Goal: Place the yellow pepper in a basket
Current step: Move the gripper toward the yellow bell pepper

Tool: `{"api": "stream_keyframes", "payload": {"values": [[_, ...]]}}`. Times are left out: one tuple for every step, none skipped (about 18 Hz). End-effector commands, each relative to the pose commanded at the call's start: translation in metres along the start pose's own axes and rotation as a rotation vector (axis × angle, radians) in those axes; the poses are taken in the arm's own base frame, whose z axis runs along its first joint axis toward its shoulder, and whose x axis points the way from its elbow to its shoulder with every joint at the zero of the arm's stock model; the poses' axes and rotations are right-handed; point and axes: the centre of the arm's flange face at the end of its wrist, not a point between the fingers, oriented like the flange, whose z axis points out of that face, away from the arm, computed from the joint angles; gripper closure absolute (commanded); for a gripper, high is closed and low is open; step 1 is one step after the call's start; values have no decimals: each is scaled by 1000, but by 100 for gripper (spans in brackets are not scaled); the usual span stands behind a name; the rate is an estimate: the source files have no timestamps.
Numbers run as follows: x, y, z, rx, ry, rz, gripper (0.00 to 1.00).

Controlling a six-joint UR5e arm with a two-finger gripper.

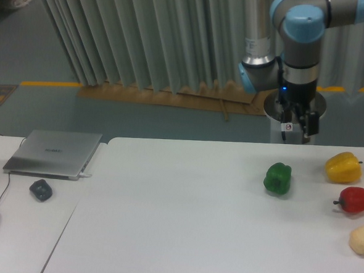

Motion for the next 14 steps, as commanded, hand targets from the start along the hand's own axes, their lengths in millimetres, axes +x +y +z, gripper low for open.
{"api": "stream_keyframes", "payload": {"values": [[-4, 2, 0, -3, -3, -6, 0], [-8, 1, 4, -4, 0, -9, 0], [-11, 1, 7, -7, -4, -9, 0], [-14, 2, 9, -26, -11, -9, 0], [-19, 4, 12, -50, -22, -7, 0], [-24, 7, 16, -67, -31, -10, 0], [-27, 8, 16, -68, -36, -9, 0], [-29, 9, 18, -69, -35, -18, 0], [-31, 8, 21, -71, -30, -14, 0], [-36, 8, 22, -89, -31, -17, 0], [-37, 9, 22, -103, -33, -17, 0], [-37, 9, 22, -103, -33, -17, 0], [-37, 9, 22, -92, -29, -26, 0], [-38, 9, 25, -91, -26, -60, 0]]}}
